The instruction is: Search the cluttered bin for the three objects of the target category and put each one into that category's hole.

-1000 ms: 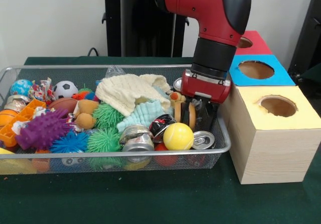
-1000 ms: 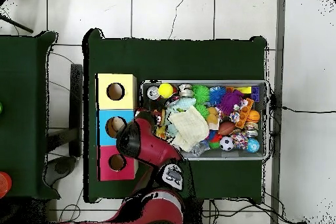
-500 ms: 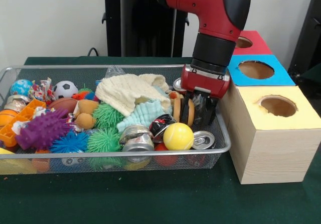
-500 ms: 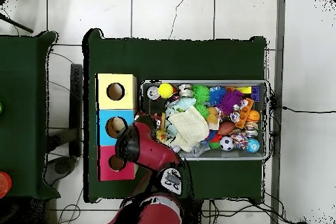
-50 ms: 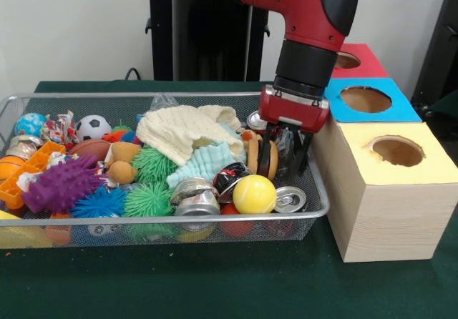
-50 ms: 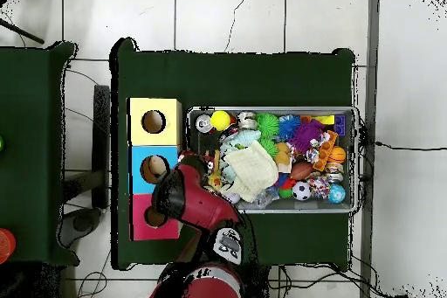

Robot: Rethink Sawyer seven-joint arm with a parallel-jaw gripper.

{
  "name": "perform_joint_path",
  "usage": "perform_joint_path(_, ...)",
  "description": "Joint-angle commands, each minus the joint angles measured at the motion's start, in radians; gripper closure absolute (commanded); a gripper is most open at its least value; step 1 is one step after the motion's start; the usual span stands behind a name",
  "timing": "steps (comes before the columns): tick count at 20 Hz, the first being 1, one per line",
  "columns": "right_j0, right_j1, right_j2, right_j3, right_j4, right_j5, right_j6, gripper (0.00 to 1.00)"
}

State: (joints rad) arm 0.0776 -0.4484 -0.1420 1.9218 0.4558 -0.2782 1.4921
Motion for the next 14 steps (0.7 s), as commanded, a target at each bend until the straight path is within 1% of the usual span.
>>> perform_joint_path(1,0.008,-0.021,0.075,0.151,-0.008,0.168,0.240,0.00)
perform_joint_path(5,0.007,-0.040,0.075,0.182,-0.017,0.181,0.228,0.00)
perform_joint_path(14,-0.016,-0.039,0.097,0.228,-0.054,0.124,0.229,0.00)
